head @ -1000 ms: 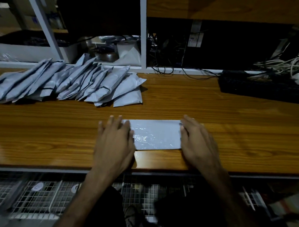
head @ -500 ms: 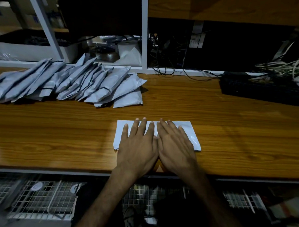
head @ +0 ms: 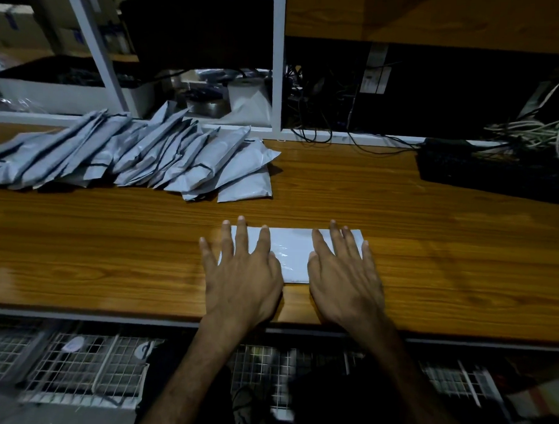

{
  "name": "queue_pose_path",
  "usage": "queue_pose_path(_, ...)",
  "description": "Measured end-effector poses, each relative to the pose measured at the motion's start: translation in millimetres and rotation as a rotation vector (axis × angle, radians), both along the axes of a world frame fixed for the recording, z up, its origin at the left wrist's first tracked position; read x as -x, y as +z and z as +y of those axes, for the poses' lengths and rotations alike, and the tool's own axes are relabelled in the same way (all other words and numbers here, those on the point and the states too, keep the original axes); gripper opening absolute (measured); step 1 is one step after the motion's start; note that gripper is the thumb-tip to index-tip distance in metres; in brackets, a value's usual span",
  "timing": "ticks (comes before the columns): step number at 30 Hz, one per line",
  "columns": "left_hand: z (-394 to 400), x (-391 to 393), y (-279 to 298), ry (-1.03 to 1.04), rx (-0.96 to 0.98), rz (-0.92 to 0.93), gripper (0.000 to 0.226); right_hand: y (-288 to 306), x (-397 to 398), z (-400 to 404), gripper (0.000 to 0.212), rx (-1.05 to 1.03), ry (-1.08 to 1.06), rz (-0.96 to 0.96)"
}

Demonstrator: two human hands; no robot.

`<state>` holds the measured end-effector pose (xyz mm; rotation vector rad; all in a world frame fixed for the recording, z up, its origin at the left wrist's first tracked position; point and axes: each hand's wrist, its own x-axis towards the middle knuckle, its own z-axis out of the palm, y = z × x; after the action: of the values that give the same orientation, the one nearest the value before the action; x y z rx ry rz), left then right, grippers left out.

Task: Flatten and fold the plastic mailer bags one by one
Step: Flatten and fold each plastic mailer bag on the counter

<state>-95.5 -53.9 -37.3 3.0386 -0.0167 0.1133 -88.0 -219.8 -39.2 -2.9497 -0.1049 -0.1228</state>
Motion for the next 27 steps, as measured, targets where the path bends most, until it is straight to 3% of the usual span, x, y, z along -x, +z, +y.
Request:
queue_pose_path(19, 34.5, -2.4, -1.0, 0.018, 0.065, 0.031, 0.071, 1.7, -1.6, -49.9, 0.059, 0.026, -0.107, 0.037)
queue_pose_path(27, 59.7, -2.8, 3.9, 0.032, 0.014, 0.065, 0.059, 2.0, -1.4, -54.9, 0.059, 0.025, -0.140, 0.039)
